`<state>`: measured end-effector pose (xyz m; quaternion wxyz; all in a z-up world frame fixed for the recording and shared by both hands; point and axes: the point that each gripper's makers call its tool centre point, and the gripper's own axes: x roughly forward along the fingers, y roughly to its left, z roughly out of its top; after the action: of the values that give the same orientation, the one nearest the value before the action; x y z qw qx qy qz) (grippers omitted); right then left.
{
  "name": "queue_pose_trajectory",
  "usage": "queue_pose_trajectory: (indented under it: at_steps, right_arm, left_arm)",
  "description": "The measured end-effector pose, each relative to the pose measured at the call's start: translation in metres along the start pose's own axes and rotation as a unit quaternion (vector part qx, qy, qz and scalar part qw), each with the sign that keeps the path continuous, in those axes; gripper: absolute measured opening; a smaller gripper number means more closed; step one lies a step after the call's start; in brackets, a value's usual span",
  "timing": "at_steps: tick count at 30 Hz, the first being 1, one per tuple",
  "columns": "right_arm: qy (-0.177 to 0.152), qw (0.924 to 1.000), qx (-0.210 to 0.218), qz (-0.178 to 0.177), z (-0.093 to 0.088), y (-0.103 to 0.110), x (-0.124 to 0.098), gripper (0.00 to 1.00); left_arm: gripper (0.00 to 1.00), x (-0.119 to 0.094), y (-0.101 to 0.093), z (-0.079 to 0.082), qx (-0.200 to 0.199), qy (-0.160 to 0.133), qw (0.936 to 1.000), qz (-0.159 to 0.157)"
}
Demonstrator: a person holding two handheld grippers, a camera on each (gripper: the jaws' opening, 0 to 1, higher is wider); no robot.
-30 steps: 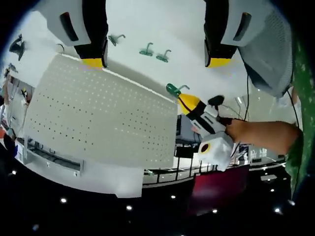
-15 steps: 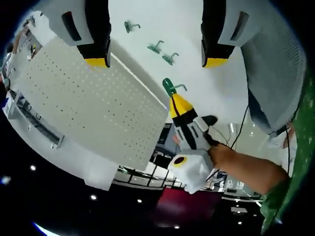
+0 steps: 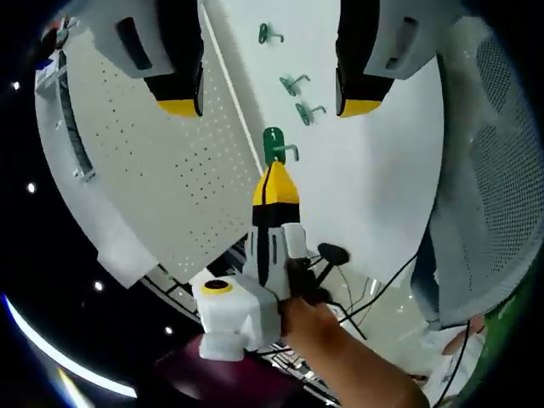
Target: Insert the hook assembly into the mounting plate slot until the hook locks in place.
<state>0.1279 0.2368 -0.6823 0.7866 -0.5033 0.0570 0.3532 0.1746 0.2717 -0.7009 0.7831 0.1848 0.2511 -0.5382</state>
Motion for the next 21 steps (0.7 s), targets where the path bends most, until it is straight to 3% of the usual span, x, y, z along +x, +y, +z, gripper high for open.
queue_pose_trajectory:
  at_steps: [13,21]
  right_arm:
    - [-0.001,0.9983,-0.058,-0.009,0.008,-0.001,0.009,0.4]
    - [0.008,0.9943,-0.105,-0.019,0.006,-0.002,0.012,0.29]
  left_arm:
    - [0.02,0.014,-0.008,0.011,-0.045,-0.003,0.9989,-0.011]
    - [0.02,0.019,-0.013,0.017,-0.106,-0.009,0.9939,-0.025]
